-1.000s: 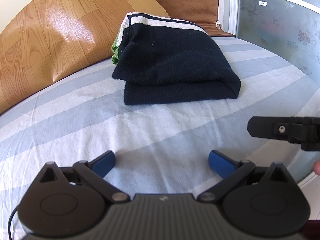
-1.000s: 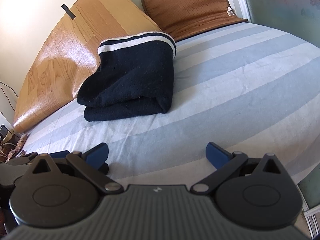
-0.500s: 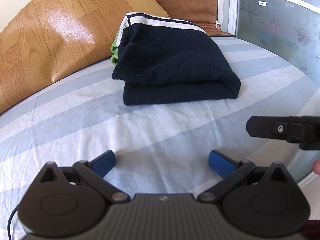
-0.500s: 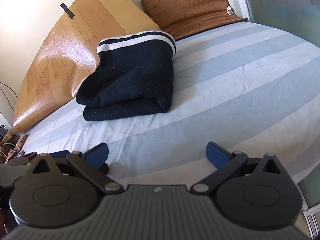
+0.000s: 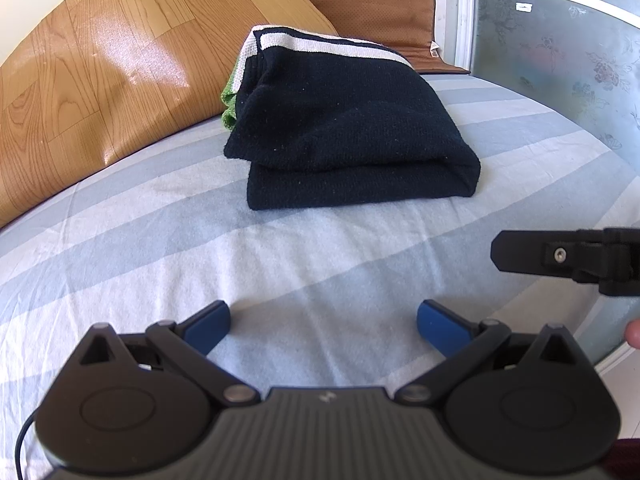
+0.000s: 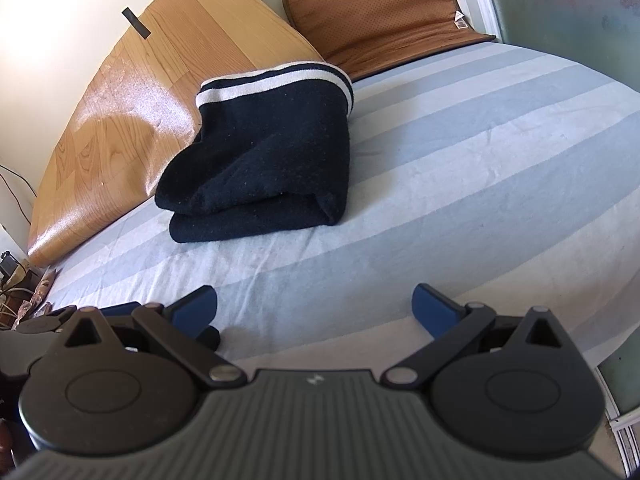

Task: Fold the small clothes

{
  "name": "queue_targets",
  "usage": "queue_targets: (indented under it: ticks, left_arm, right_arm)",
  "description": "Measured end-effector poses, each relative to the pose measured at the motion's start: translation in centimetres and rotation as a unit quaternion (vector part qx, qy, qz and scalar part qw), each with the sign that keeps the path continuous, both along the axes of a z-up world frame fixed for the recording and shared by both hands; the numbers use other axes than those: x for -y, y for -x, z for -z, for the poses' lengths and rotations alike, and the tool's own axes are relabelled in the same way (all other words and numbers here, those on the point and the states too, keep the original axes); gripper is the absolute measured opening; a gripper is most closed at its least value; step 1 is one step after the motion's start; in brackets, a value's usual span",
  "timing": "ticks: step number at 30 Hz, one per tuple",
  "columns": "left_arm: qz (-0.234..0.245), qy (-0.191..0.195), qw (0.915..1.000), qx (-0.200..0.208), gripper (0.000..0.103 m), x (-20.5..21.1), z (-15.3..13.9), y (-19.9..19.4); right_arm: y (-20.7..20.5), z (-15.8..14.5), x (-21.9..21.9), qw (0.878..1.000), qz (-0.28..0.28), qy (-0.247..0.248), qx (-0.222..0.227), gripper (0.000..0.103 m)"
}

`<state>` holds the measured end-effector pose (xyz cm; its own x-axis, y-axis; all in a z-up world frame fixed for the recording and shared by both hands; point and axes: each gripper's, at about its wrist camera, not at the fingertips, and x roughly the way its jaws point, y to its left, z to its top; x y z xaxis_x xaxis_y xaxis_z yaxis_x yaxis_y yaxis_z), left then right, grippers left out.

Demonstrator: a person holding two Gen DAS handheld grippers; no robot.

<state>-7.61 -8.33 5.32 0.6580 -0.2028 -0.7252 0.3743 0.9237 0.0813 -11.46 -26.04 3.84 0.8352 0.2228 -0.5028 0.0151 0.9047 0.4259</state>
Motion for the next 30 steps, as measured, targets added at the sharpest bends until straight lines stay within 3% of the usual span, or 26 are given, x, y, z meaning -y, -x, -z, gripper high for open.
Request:
queue_targets:
  ticks: [30]
  left_arm:
    - [0.001,0.000,1.0000,0.000,0.103,-0.07,-0.03,0.03]
  right_arm:
    - [0.14,0.08,0.33,1.000,-0.006,-0.006,0.003,0.103]
